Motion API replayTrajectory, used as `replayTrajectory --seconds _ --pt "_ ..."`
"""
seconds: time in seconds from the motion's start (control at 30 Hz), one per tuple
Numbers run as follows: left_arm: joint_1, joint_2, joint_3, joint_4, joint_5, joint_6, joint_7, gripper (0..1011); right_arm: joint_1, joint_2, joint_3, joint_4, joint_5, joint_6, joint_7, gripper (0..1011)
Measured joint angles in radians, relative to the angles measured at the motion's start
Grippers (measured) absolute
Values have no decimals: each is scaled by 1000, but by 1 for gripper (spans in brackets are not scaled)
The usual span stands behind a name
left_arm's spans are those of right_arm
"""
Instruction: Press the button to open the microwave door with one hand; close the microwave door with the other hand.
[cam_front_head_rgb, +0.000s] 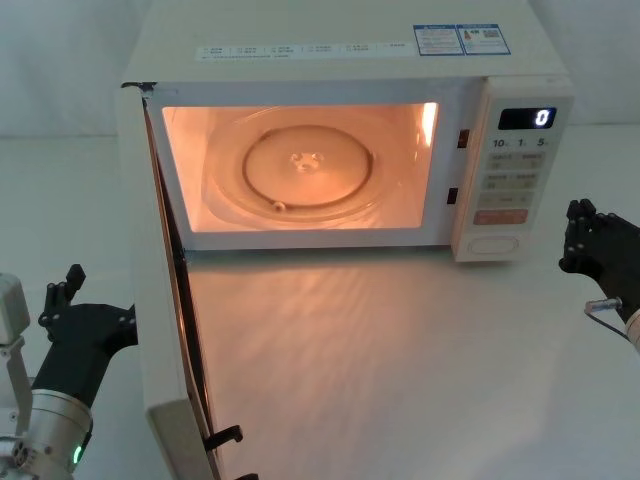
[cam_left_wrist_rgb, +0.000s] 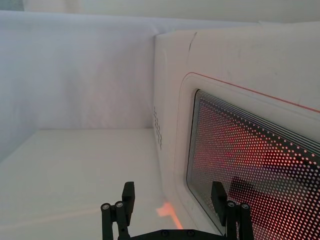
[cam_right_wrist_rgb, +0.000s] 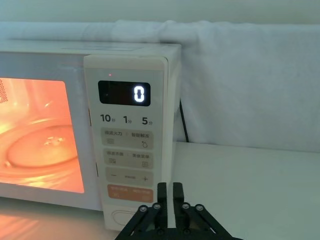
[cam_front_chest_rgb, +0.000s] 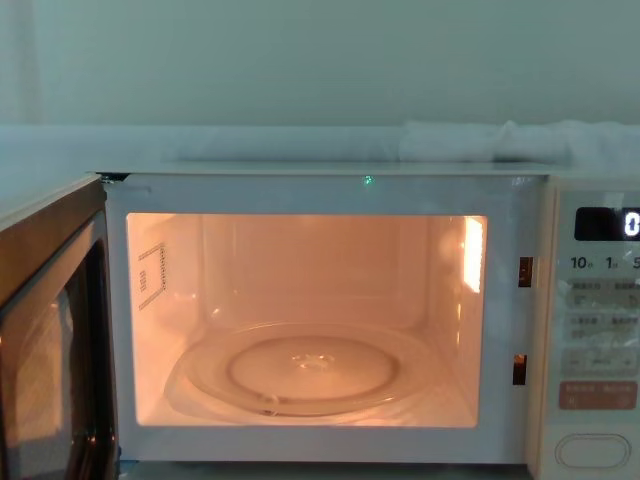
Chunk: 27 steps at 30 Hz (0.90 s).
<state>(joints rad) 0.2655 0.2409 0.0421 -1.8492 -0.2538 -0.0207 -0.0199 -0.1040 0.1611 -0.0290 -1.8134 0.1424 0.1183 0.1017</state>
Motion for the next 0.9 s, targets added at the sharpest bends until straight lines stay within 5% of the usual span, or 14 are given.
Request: replayTrajectory --seconds 0.9 --pt "0 0 0 0 0 0 0 1003 2 0 0 1 3 3 1 861"
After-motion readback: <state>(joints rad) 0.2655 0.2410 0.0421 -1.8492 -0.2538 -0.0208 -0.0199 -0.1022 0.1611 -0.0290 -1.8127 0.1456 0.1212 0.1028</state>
